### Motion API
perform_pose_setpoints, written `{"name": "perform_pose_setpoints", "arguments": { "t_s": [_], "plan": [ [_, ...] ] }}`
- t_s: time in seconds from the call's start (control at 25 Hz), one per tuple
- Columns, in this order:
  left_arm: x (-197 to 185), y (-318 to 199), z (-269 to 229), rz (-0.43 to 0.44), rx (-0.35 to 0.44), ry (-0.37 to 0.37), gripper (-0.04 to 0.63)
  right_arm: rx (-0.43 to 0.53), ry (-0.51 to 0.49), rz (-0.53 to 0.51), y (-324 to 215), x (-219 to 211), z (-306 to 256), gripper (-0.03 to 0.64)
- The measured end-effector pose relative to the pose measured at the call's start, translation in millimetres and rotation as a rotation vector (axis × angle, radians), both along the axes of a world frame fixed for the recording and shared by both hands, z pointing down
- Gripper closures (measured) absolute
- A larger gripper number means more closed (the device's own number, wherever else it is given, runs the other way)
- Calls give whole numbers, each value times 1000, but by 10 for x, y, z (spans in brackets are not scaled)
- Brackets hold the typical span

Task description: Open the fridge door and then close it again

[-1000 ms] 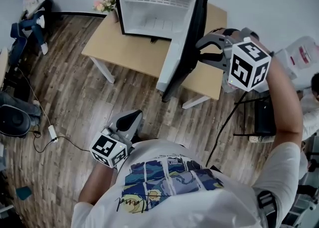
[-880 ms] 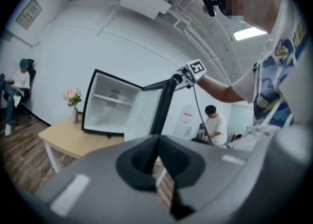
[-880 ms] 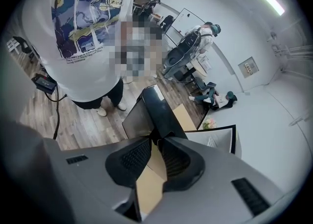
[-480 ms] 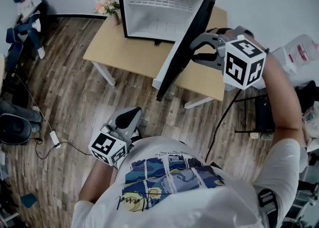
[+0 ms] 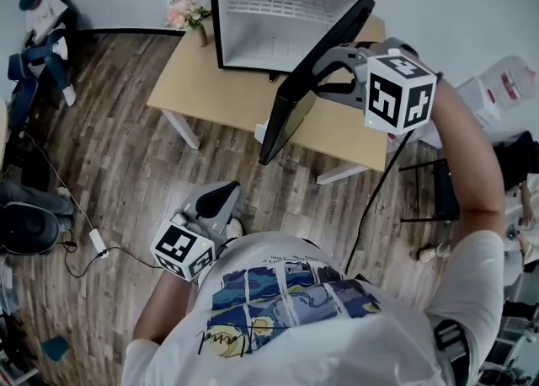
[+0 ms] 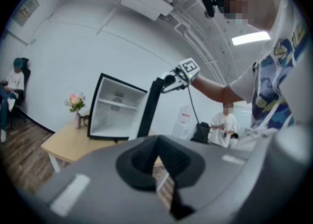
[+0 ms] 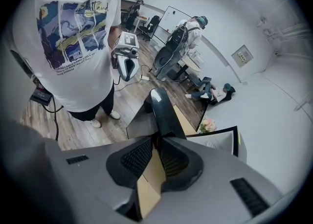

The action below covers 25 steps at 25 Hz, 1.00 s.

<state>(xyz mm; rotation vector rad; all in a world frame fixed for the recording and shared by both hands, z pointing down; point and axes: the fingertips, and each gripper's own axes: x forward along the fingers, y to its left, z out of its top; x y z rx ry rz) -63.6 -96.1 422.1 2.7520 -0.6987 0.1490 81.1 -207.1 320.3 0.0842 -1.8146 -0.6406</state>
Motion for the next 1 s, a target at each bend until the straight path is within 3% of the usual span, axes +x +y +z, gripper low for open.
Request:
{"name": "perform_pose_setpoints", "arguments": {
  "t_s": [1.0],
  "plan": [
    [-766,-444,166,48,-15,0,586,-27,-114,242,-1159,-655,2,569]
  ]
}}
